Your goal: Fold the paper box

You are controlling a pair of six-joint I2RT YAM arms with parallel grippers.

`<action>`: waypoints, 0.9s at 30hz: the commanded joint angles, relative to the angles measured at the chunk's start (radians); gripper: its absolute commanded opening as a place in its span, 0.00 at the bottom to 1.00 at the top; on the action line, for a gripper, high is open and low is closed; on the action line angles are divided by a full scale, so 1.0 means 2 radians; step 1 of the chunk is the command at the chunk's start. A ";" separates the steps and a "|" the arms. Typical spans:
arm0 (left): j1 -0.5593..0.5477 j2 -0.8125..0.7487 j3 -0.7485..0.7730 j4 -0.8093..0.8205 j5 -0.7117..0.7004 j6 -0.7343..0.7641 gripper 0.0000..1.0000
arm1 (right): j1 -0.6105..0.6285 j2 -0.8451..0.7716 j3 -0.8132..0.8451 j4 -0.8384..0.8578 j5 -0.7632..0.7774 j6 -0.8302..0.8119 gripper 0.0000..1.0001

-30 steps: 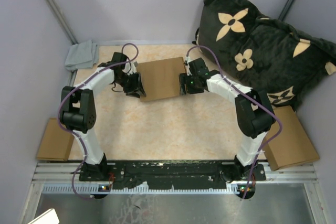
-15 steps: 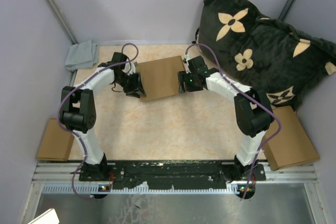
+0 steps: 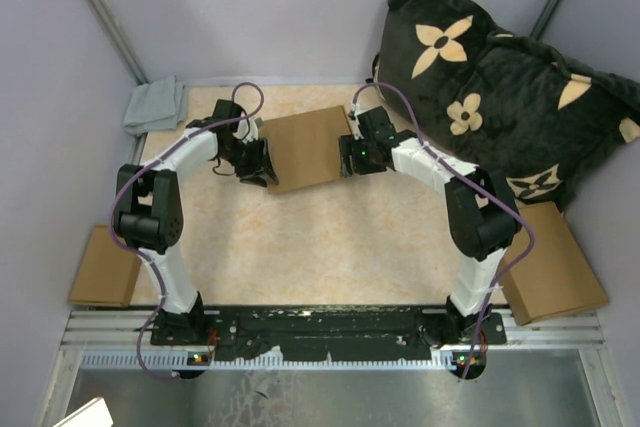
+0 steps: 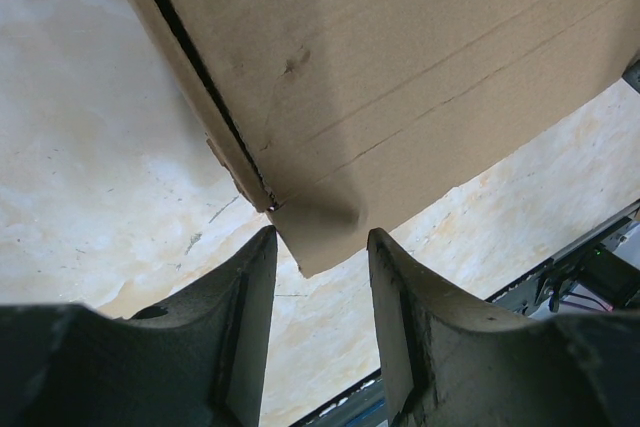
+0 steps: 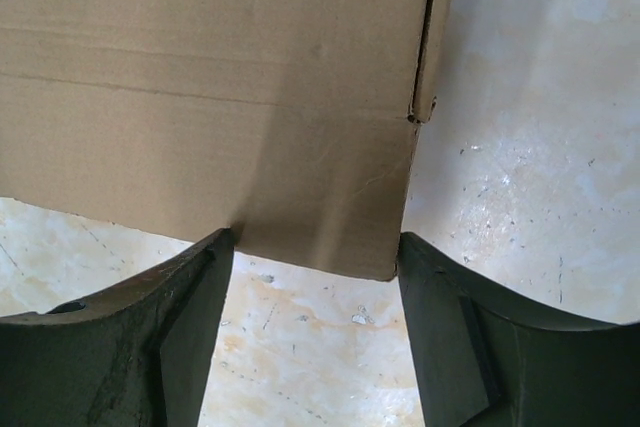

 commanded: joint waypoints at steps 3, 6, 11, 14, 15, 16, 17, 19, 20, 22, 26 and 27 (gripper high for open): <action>-0.001 -0.011 0.014 -0.007 0.009 0.005 0.48 | 0.005 0.016 0.016 0.040 0.008 0.002 0.67; -0.001 -0.008 0.014 -0.006 0.009 0.004 0.48 | 0.004 0.021 0.016 0.046 0.009 0.004 0.67; -0.001 -0.005 0.018 -0.008 0.005 0.004 0.48 | 0.003 0.031 0.015 0.049 0.014 0.007 0.67; -0.001 -0.007 0.028 -0.018 -0.005 0.005 0.50 | 0.003 0.028 0.009 0.052 0.015 0.007 0.68; -0.001 -0.008 0.032 -0.020 -0.009 0.004 0.50 | 0.003 0.025 0.006 0.052 0.016 0.007 0.69; -0.001 -0.010 0.037 -0.023 -0.013 0.004 0.51 | 0.003 0.021 0.004 0.051 0.017 0.006 0.69; 0.000 -0.012 0.042 -0.026 -0.016 0.004 0.51 | 0.003 0.015 0.000 0.051 0.018 0.005 0.70; 0.001 -0.015 0.050 -0.031 -0.023 0.004 0.52 | 0.003 0.000 -0.007 0.050 0.022 0.002 0.71; 0.001 -0.016 0.055 -0.031 -0.025 0.004 0.52 | 0.003 -0.008 -0.010 0.047 0.024 0.000 0.72; 0.003 -0.017 0.063 -0.045 -0.027 0.003 0.52 | 0.003 -0.027 -0.014 0.040 0.029 -0.004 0.73; 0.006 -0.018 0.079 -0.064 -0.035 0.000 0.52 | 0.003 -0.055 -0.019 0.023 0.035 -0.008 0.76; 0.008 -0.018 0.084 -0.069 -0.036 -0.001 0.52 | 0.003 -0.060 -0.020 0.019 0.036 -0.008 0.77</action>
